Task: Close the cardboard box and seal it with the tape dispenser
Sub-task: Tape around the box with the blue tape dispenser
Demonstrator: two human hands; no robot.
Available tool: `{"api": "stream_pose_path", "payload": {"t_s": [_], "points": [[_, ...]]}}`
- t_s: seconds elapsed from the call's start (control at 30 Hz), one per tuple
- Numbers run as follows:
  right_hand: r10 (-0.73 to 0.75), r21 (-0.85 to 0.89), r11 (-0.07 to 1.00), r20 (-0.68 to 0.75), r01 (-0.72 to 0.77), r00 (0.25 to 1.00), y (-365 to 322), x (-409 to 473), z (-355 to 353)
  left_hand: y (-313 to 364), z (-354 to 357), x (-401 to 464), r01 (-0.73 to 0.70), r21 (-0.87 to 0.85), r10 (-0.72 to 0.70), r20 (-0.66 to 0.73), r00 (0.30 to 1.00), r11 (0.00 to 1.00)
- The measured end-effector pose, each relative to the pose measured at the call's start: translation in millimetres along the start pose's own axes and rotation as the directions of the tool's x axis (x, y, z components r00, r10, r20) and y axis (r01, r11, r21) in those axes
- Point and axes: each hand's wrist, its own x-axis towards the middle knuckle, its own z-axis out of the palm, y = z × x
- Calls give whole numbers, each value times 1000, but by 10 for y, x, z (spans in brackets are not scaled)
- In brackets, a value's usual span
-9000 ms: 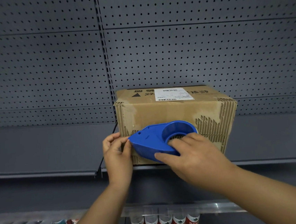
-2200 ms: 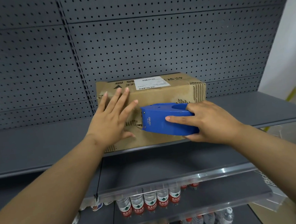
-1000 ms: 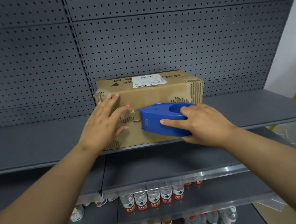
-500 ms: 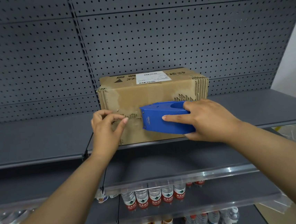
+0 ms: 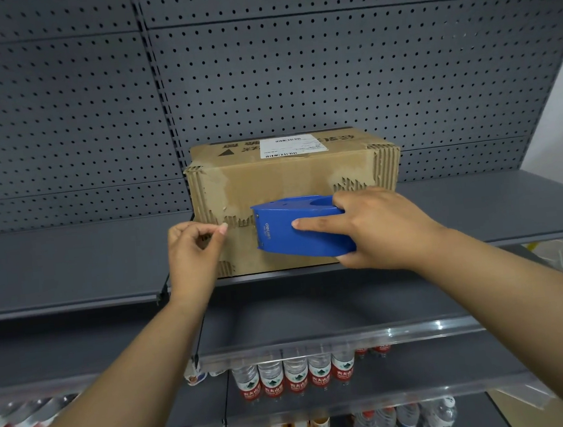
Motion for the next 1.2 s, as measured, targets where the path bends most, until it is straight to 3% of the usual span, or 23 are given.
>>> {"api": "stream_pose_path", "payload": {"t_s": [0.23,0.43,0.63,0.9,1.2], "points": [[6,26,1000,-13,-5,1000,-8,59,-8,-30,-6,26,18,2,-18,-37,999,1000],[-5,46,999,64,2,998,-62,134,-40,-59,-43,38,92,-111,-99,-60,993,990],[-17,14,1000,-25,18,1000,-66,181,23,-88,-83,80,143,-169,-149,-21,989,975],[-40,32,999,-37,41,998,-85,139,64,-88,-67,36,46,-103,-50,-40,998,994],[-37,19,999,-50,38,998,-48,99,63,14,-45,51,69,-164,-73,-20,997,984]]}}
